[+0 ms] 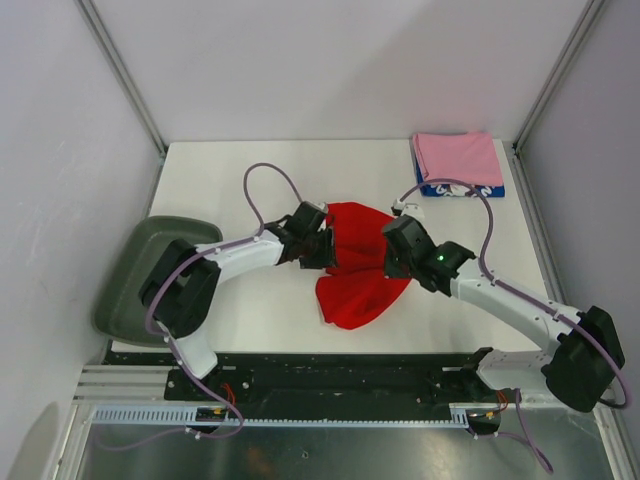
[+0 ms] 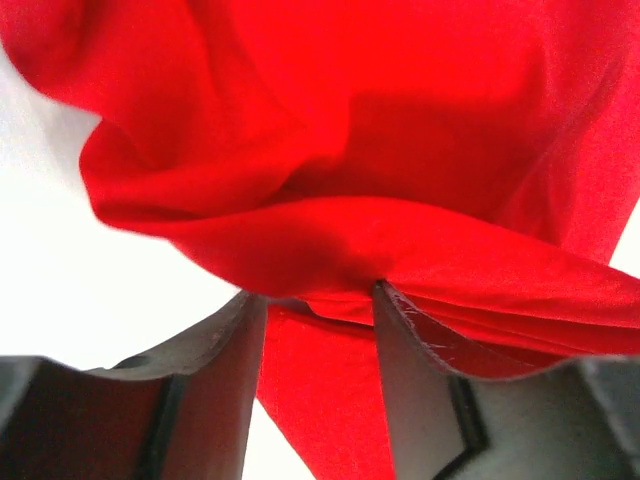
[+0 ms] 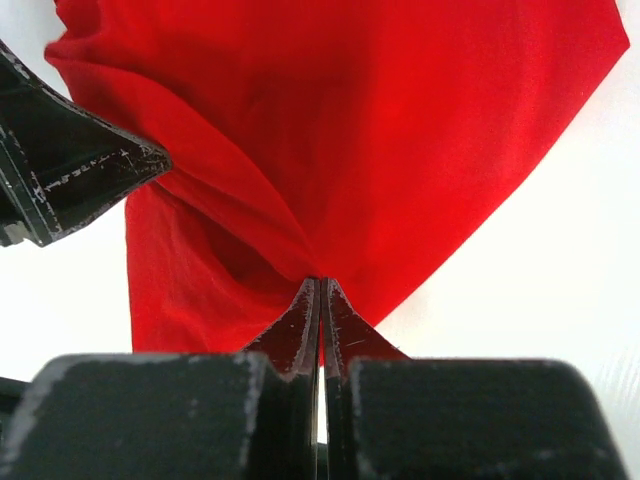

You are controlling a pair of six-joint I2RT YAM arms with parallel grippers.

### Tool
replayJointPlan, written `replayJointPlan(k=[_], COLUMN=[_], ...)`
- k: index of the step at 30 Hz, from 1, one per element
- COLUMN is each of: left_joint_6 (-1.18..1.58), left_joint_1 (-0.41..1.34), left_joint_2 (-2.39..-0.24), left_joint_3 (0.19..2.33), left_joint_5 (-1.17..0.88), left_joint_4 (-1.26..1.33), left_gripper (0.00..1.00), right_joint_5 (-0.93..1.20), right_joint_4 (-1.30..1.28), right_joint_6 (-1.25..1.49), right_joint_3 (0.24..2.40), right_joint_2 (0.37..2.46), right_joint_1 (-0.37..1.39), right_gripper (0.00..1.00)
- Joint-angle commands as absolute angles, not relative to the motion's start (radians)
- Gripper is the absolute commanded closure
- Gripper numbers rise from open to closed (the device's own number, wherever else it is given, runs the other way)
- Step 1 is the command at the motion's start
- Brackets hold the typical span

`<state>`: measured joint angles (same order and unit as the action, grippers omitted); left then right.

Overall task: Fold and stack the t-shirts
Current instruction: Flatten out the tshirt

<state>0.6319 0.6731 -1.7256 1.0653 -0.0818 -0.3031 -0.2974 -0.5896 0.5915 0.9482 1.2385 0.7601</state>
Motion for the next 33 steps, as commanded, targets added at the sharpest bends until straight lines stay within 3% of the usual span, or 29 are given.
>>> replayJointPlan(k=[1,5,7,14,19,26,33], left_joint_6=[0.654,0.645,0.631,0.539,0.484,0.443,0.464], left_joint_1=[0.681,0.678,0.671,0.670,0.673,0.640,0.559], left_joint_2=[-1.746,-1.703,-1.662,-1.441,-1.343,-1.272,-1.228], left_joint_3=[1.152,1.203,1.230,1.320,1.420,1.476,1.456], left_joint_5=[-0.031,0.039,0.084,0.188,0.202,0.315,0.287], left_joint_4=[-0.286,-0.290,-0.301,-0.329,-0.350,-0.415,-0.436], left_gripper=[0.59,0.91,0.98,1.00,1.00,1.00,1.00], right_joint_5=[-0.240,-0.171,-0.147,-0.090,0.032,0.046,0.037], right_joint_4=[-0.501,-0.458,-0.454,-0.451,-0.447,-0.530,-0.559], right_joint_6=[0.552,0.533,0.518,0.389,0.299,0.249,0.256], right_joint_3=[0.950,0.957,0.967,1.076,1.271,1.556,1.583], right_joint_2=[1.223,1.232,1.223,1.181,1.226,1.301,1.290], right_joint_1=[0.717,0.664,0.623,0.456,0.341,0.332,0.334], right_gripper=[1.00,1.00,1.00,1.00,1.00,1.00,1.00])
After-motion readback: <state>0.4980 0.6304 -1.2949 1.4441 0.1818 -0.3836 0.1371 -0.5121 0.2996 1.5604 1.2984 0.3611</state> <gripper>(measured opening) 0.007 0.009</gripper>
